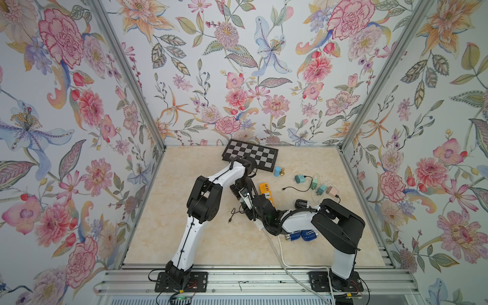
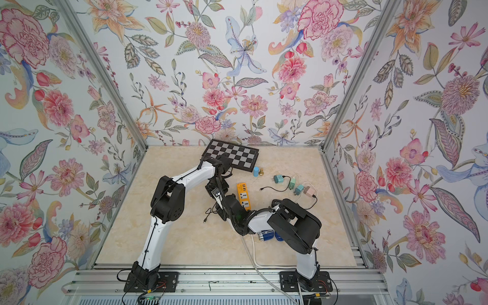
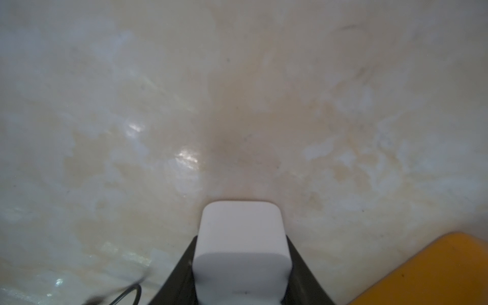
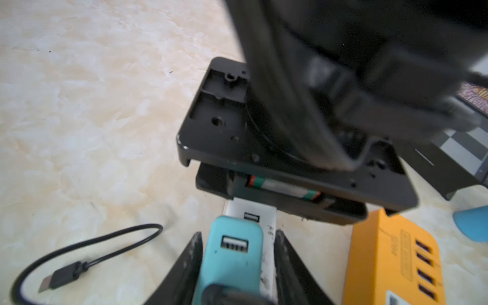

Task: Unplug the electric shaver
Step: Remove the plug from the socket.

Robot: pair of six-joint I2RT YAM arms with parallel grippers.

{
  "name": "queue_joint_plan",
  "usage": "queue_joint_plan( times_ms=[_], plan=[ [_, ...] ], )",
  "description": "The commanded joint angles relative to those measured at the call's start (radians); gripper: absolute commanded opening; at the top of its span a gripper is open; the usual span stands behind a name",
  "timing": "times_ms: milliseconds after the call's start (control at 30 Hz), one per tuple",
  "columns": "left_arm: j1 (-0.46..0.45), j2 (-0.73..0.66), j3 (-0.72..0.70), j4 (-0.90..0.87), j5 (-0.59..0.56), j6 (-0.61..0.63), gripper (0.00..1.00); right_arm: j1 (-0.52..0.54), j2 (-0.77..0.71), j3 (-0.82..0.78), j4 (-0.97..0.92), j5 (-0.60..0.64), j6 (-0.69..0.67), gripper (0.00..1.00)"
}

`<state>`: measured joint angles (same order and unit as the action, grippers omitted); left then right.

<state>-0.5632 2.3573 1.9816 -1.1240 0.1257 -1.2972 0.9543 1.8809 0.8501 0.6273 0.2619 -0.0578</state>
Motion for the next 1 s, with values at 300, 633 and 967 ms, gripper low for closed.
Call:
queue_joint_plan(
  times_ms=[300, 633, 967],
  plan=[
    [-0.009, 0.020, 0.024, -0.067, -0.042, 0.013, 0.28, 0.002, 0.000, 0.021, 0.025, 0.004, 0.018, 0.12],
    [-0.015, 0.014, -0.007, -0.057, -0.056, 0.013, 0.27, -0.040, -0.043, -0.023, 0.119, -0.161, 0.232, 0.05],
    [-0.020, 0.019, -0.005, -0.057, -0.061, 0.013, 0.27, 0.064, -0.035, 0.048, -0.006, -0.002, -0.020, 0.01]
  ],
)
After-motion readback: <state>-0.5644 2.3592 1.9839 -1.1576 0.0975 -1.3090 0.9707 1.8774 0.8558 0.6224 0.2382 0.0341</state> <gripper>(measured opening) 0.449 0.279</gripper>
